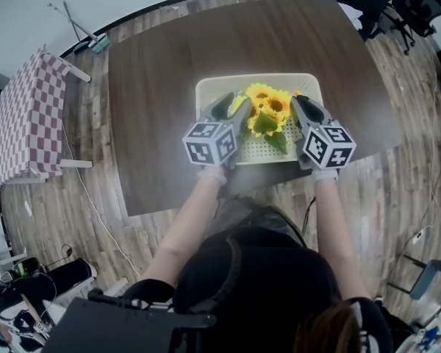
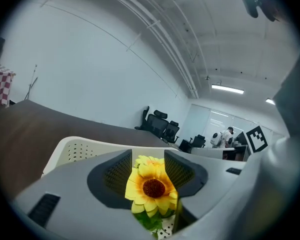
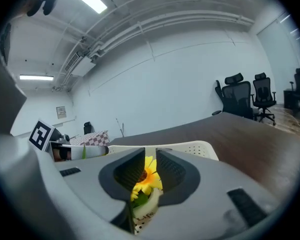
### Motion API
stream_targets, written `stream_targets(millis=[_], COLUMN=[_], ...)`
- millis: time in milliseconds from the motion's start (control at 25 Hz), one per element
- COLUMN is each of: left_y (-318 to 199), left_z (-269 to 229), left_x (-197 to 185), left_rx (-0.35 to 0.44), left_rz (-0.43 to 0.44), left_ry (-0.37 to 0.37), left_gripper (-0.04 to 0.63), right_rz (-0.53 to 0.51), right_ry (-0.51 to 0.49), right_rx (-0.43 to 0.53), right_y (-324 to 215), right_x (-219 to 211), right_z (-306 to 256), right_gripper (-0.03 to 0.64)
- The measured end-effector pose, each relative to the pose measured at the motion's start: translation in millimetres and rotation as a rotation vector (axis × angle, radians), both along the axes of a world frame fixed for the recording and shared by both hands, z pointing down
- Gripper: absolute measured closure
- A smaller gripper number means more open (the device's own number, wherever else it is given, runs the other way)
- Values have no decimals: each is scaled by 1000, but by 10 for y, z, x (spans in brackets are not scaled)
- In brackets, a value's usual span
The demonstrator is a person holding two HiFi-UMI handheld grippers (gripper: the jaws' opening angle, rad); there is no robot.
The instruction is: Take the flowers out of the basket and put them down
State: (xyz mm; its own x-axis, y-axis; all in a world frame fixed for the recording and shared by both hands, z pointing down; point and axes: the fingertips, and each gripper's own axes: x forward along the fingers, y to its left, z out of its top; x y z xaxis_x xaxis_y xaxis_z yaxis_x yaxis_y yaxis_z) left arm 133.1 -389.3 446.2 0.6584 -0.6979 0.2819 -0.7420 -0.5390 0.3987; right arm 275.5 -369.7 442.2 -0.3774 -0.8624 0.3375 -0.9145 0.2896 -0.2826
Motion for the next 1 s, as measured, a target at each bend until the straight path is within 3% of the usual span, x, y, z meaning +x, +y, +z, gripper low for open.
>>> stream_targets(millis=[400, 840, 1000], left_y=[-47, -95, -122], left_z=[233, 366, 354], left_x=[-27, 64, 65], left_rx=[-81, -147, -154], left_rz=[-13, 19, 8], left_ry=[-34, -35, -34], left_gripper=[388, 387, 387], right_rz=[-56, -137, -157], right_ry=[-4, -142, -194], right_rx=[-126, -244, -248], right_y=[-125, -201, -215], right_x=[-31, -153, -200], right_z=[282, 490, 468], right_gripper=[488, 483, 558])
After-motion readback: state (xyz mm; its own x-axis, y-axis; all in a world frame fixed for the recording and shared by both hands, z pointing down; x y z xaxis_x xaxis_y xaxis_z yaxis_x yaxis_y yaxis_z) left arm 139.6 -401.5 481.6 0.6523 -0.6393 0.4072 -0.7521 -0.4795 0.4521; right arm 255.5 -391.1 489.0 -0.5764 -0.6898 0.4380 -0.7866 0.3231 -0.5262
